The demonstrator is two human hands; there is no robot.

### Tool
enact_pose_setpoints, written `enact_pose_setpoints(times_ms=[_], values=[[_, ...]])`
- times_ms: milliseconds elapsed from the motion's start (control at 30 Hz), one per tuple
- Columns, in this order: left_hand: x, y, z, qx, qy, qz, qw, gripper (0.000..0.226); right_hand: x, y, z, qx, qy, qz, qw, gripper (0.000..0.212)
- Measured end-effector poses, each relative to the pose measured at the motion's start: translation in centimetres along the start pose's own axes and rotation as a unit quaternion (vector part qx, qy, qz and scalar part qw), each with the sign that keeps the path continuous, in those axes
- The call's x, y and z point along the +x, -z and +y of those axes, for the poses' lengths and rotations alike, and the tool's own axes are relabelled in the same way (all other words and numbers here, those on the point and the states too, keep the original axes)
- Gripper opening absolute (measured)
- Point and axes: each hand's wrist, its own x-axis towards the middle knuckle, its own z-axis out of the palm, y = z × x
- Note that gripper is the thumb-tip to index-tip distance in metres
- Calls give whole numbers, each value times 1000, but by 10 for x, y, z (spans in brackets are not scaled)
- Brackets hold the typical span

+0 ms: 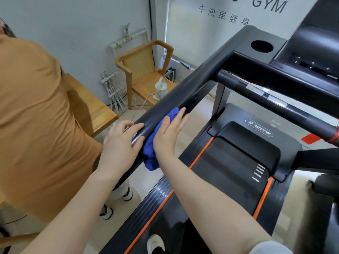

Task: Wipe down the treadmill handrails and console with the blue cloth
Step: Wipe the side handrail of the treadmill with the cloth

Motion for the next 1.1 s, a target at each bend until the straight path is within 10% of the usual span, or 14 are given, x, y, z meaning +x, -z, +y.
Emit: enact_pose_setpoints(times_ms=[467, 833, 1100], values=[[87, -40, 72, 98, -32, -37, 994, 54, 157, 49, -31, 251, -301, 215, 894, 41], [113, -63, 98, 173, -53, -25, 983, 59, 98, 47, 19, 69, -53, -68, 994, 66], [110, -69, 93, 185, -93, 25, 978, 64, 184, 79, 0, -8, -40, -2, 999, 57]])
